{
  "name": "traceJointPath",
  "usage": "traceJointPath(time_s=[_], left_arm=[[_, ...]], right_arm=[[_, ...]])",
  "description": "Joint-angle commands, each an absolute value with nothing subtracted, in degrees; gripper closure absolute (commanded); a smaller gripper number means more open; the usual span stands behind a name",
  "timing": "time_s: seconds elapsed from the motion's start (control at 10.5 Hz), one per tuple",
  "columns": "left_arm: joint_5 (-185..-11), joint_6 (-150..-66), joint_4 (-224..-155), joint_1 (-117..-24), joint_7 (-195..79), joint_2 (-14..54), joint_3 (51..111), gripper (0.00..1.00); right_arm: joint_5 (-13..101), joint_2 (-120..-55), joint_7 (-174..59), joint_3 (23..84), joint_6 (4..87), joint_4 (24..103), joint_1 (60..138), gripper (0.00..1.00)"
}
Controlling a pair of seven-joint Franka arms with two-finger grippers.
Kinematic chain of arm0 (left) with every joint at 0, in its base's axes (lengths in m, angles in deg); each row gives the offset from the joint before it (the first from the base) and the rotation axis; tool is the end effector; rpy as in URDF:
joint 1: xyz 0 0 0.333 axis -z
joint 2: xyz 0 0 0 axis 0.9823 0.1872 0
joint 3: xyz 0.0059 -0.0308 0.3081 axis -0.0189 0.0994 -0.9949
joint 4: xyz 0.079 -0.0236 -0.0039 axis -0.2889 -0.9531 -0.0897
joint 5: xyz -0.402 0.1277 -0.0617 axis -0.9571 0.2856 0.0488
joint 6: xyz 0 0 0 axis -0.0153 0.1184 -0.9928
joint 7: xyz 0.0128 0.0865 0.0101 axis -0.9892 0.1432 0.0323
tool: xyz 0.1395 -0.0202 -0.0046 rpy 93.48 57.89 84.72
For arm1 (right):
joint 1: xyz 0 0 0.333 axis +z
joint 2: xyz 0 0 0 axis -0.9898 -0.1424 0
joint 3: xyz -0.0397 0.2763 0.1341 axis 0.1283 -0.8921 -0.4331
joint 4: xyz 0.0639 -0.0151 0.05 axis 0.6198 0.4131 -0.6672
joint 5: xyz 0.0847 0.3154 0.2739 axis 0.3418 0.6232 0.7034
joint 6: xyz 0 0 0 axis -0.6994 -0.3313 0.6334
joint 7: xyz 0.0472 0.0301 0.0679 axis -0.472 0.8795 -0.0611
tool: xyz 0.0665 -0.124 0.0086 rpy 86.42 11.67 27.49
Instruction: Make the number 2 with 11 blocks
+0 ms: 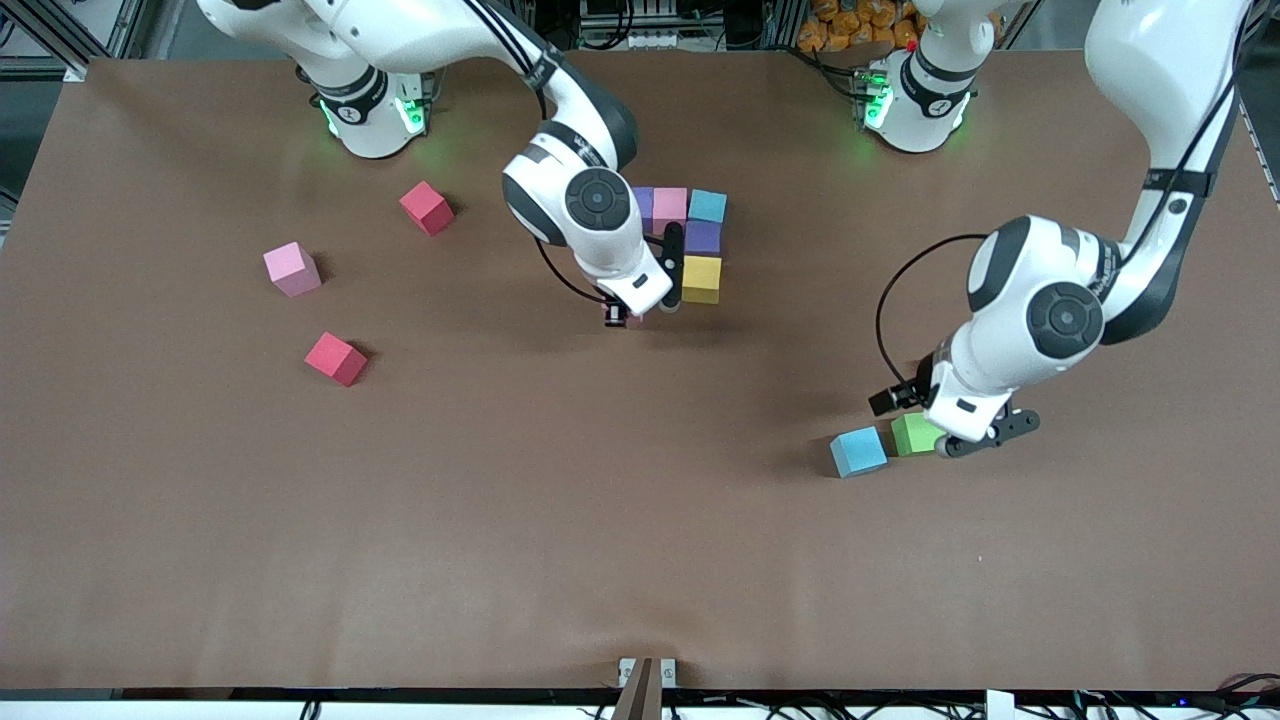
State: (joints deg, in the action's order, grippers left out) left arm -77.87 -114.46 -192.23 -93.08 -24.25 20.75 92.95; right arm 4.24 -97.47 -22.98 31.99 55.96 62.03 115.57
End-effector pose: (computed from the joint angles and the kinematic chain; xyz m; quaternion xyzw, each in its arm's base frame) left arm 0.6480 -0.1628 0.2627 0.9842 0.1728 -0.0316 0.0229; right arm 0.4574 0.5157 0.2046 -0.7165 -0.6946 0.0336 0.0544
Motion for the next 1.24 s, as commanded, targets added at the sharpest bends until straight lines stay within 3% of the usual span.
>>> traceJointPath(time_s=[0.0, 0.38, 0.67, 1.15], left_arm=[[-76.41, -113.48, -187.19, -91.43, -21.3, 24.06, 92.79, 0.0], [-73.26, -113.48, -180.78, -88.71, -21.21, 30.12, 91.39, 0.0], [-72.19, -113.31, -178.75, -80.73, -19.39, 31.28, 84.29, 0.0], [-71.67, -113.39, -178.04, -79.03, -15.77, 33.21, 83.56, 0.0]], right_arm=[[3.32, -99.75, -21.35, 32.37, 58.33, 61.36, 118.36, 1.0], [2.96, -101.25, -21.79, 32.46, 60.53, 61.79, 121.54, 1.0], [2.78, -101.34, -22.06, 32.46, 63.08, 64.16, 122.07, 1.0], [2.78, -101.95, -22.93, 32.55, 63.61, 64.43, 122.77, 1.0]])
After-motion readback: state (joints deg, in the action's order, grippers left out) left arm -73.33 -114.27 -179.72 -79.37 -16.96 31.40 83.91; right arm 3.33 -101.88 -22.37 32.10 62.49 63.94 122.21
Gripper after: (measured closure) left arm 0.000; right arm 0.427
